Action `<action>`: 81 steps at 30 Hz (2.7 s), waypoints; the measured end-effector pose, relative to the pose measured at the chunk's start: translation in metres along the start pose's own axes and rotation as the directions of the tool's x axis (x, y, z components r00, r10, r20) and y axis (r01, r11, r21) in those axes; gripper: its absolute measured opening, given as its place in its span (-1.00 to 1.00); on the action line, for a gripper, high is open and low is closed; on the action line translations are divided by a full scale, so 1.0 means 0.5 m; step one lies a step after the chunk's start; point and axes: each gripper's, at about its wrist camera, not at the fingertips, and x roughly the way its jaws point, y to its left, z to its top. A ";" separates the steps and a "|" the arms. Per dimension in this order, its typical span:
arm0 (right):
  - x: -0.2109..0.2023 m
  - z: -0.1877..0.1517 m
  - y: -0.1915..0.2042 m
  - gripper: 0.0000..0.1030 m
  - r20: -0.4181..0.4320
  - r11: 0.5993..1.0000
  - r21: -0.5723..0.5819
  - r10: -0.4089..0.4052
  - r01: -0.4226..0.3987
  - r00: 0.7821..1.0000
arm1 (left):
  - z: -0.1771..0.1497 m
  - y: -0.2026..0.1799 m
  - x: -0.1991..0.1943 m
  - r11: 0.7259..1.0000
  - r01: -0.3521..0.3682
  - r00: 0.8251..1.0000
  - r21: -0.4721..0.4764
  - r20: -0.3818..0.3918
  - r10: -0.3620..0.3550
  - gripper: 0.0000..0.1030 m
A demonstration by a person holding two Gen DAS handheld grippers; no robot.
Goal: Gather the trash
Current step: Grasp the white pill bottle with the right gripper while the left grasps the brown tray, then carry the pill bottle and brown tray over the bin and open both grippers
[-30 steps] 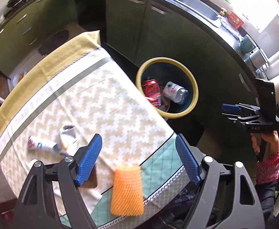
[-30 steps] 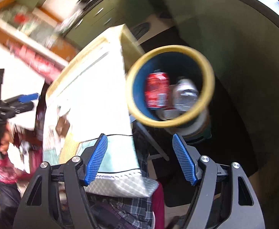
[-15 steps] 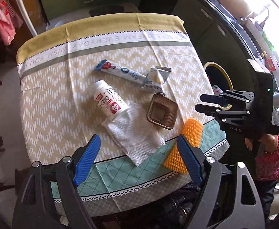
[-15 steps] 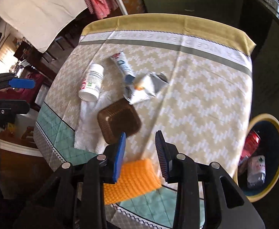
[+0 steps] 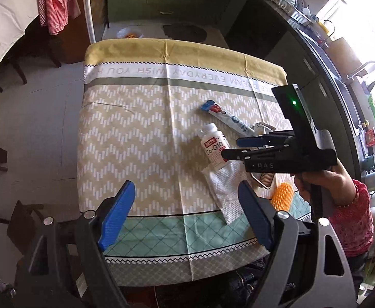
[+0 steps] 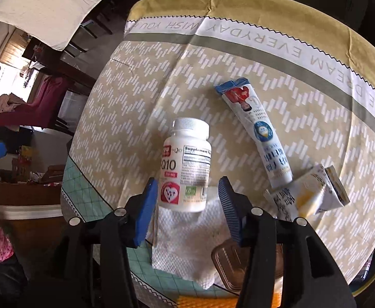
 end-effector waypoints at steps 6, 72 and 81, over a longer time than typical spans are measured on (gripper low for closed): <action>0.066 0.039 0.024 -0.01 -0.072 0.997 0.001 -0.081 0.081 0.994 | -0.012 0.027 0.003 1.000 0.007 1.000 -0.005 -0.005 -0.007 0.51; -0.287 -0.471 -0.756 0.05 0.130 0.734 0.634 -0.411 0.243 0.902 | 0.020 -0.594 0.329 0.808 0.091 0.975 0.581 -0.217 0.046 -0.91; -0.338 -0.566 -0.733 -0.02 0.151 0.733 0.625 -0.453 0.270 0.879 | 0.023 -0.831 0.410 0.730 0.179 0.967 0.660 -0.254 -0.007 -0.91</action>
